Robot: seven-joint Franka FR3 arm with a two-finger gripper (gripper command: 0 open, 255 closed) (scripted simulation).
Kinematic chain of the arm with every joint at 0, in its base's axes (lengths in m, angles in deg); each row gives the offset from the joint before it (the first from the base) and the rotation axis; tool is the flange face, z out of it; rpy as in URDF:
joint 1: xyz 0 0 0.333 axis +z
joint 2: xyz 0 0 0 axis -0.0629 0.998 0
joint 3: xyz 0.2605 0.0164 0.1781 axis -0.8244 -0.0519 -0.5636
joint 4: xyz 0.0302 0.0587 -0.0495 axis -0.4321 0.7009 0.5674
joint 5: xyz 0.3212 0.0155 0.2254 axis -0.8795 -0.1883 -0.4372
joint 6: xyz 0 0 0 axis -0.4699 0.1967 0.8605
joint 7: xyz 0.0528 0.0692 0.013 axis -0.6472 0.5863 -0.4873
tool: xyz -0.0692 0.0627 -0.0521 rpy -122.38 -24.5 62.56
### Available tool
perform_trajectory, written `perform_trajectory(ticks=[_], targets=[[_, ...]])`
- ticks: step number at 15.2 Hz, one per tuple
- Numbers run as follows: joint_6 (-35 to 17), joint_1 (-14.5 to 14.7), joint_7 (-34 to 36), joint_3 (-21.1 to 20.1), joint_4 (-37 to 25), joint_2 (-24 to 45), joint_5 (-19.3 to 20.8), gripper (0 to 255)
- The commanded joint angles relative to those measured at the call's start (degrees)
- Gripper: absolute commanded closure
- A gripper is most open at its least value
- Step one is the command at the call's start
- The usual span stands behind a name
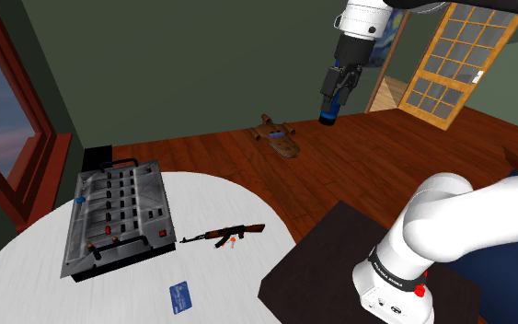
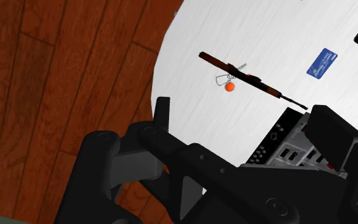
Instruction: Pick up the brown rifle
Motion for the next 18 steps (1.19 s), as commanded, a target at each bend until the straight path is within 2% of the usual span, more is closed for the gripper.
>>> perform_trajectory(ticks=[1, 10, 18], targets=[[0.00, 0.00, 0.00, 0.00, 0.00, 0.00, 0.00, 0], [-19.82, 5.26, -13.02, 2.83, 13.47, 4.61, -0.36, 0], [-38.45, 10.86, -25.52, 5.42, 20.18, 15.29, -2.30, 0]])
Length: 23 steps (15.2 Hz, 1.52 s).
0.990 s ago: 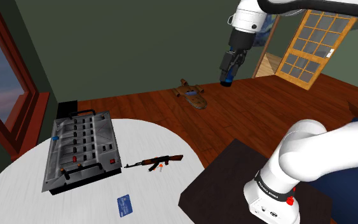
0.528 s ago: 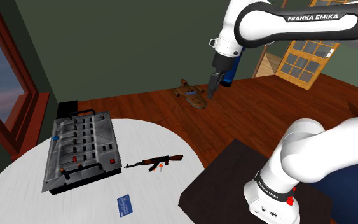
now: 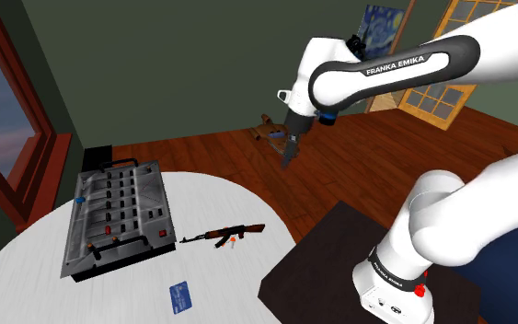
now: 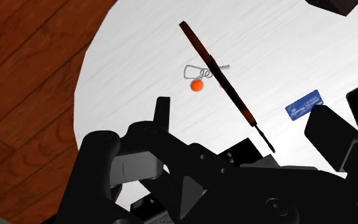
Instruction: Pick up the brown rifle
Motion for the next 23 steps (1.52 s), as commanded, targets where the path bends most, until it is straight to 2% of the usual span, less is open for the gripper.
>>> perform_trajectory(ticks=[1, 8, 11, 14, 16, 19, 23], targets=[[-5.06, 1.70, -3.41, 0.63, 1.03, 3.58, -0.90, 0], [-20.69, 8.40, -17.39, 2.99, 1.78, 17.90, -7.11, 0], [-26.47, 11.54, -25.24, 3.57, 0.72, 24.83, -12.38, 0], [-31.28, 13.94, -34.61, 2.96, -1.24, 31.99, -19.66, 0], [-33.91, 14.57, -41.35, 1.45, -3.03, 36.77, -25.12, 0], [-37.29, 13.74, -51.10, -2.47, -6.28, 43.75, -32.58, 0], [-41.22, 11.09, -61.40, -8.52, -10.90, 52.15, -38.88, 0]])
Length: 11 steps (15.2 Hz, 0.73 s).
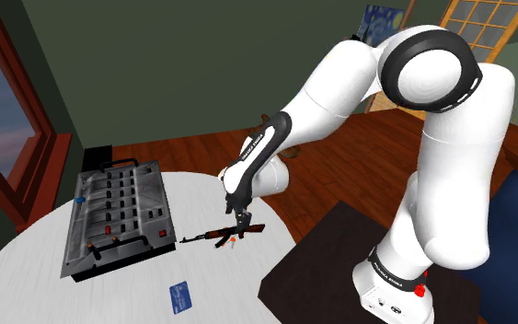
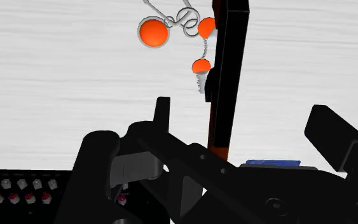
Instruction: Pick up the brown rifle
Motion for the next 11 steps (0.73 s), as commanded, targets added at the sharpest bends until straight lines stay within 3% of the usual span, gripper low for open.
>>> perform_trajectory(ticks=[1, 9, 10, 11], targets=[[-1.52, -1.20, -3.37, -2.04, -1.68, 3.09, -2.12, 0], [-5.39, -4.33, -8.12, -5.85, -4.10, 9.13, -6.31, 0], [-5.32, -4.30, -8.06, -5.78, -4.09, 9.07, -6.24, 255], [-5.31, -4.30, -8.06, -5.77, -4.11, 9.08, -6.23, 255]])
